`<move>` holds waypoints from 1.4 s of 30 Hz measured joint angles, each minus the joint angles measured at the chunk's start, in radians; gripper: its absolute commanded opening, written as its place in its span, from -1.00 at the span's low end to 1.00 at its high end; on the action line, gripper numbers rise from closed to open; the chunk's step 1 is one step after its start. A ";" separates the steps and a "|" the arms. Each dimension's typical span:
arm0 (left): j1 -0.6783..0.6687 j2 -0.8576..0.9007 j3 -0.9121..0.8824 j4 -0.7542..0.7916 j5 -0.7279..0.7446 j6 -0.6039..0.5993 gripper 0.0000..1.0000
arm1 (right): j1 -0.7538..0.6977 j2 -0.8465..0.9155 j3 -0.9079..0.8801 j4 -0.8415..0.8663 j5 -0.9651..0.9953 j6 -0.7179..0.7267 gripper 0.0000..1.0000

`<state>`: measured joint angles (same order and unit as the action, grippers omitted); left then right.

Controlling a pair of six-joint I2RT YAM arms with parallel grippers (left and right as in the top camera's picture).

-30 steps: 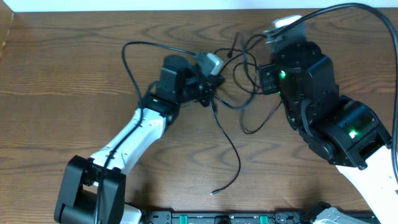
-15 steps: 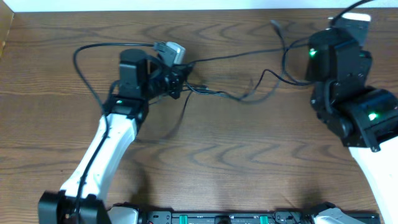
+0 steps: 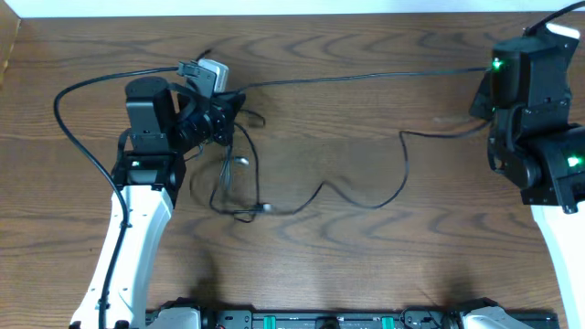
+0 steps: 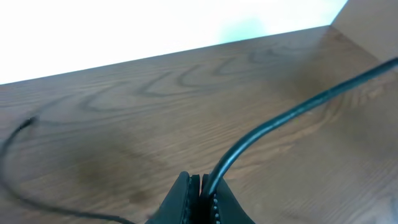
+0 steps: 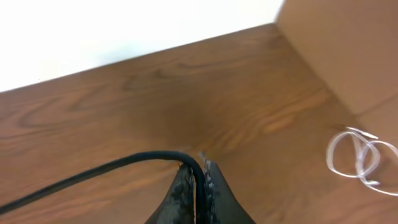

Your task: Untangle cables

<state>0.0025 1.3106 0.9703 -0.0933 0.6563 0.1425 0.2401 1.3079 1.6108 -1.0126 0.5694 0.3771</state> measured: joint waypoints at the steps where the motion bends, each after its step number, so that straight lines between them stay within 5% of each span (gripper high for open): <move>1: 0.004 0.000 0.000 0.003 0.003 0.000 -0.86 | -0.004 0.000 0.000 0.011 -0.023 -0.007 -0.98; 3: 0.012 0.000 0.000 0.010 0.021 0.000 -0.85 | -0.010 0.000 0.000 0.031 -0.071 -0.027 -0.95; 8: 0.018 0.000 0.000 0.041 0.102 -0.002 -0.86 | -0.019 0.000 0.000 0.042 -0.243 -0.131 0.47; 11: 0.017 0.000 0.000 0.077 0.166 -0.012 -0.85 | -0.020 0.000 0.000 0.031 -0.435 -0.264 0.89; 14: 0.017 0.000 0.000 0.135 0.247 -0.022 -0.86 | -0.014 0.000 0.000 -0.010 -0.698 -0.436 0.98; 20: 0.018 0.000 -0.002 0.289 0.306 -0.082 -0.85 | 0.065 0.016 0.003 -0.127 -0.919 -0.634 0.97; 27: -0.018 0.000 -0.002 0.421 0.286 -0.143 -0.85 | 0.217 0.145 0.005 -0.175 -0.903 -0.721 0.99; 33: -0.055 0.000 -0.002 0.449 0.058 -0.148 -0.85 | 0.301 0.238 0.004 -0.169 -0.821 -0.735 0.99; 34: -0.060 0.000 -0.002 0.450 0.020 -0.148 -0.75 | 0.315 0.241 0.004 -0.163 -0.806 -0.735 0.99; 36: -0.073 0.000 -0.002 0.452 -0.041 -0.153 0.04 | 0.348 0.241 0.004 -0.137 -0.767 -0.731 0.99; 38: -0.085 0.000 -0.002 0.453 -0.093 -0.153 0.59 | 0.381 0.241 0.004 -0.115 -0.739 -0.725 0.98; 40: -0.097 0.000 -0.002 0.451 -0.142 -0.154 0.86 | 0.412 0.241 0.004 -0.103 -0.719 -0.721 0.99; 42: -0.100 0.000 -0.002 0.438 -0.192 -0.162 0.89 | 0.433 0.241 0.004 -0.098 -0.708 -0.713 0.99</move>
<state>-0.0975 1.3106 0.9688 0.3450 0.4641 -0.0196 0.6735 1.5494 1.6150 -1.1103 -0.1387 -0.3355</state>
